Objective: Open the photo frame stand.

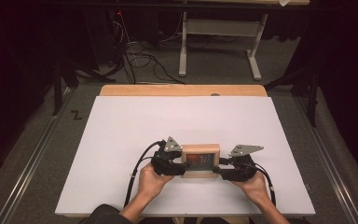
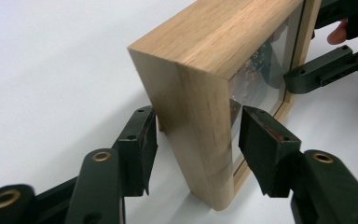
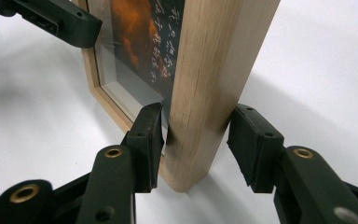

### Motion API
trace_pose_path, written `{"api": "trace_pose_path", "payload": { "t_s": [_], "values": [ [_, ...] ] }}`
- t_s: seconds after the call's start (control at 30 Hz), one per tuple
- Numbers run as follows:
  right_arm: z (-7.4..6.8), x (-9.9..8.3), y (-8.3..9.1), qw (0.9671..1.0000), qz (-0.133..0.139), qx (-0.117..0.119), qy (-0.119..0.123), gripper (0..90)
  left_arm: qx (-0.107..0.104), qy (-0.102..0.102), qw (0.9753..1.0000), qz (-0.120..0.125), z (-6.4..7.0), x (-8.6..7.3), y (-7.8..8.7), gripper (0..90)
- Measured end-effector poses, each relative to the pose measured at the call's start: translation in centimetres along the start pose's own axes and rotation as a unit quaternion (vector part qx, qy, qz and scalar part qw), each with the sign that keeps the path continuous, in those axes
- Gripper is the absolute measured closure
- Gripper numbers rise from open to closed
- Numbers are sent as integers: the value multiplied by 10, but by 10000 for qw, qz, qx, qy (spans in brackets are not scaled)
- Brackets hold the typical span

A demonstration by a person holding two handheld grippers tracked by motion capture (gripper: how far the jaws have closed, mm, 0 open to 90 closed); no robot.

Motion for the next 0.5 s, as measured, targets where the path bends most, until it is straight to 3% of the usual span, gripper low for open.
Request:
{"api": "trace_pose_path", "payload": {
  "t_s": [0.5],
  "values": [
    [-2,1,0,10000,-48,-3,-45,517,-67,-12,10000,24,-1,0,2,488]
  ]
}}
Point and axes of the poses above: each handheld gripper's, and its own axes: y roughly backward along the jaws, x roughly out of its top, z roughly to its right, the point moved 2 cm from there along -y, roughly forward along the jaws
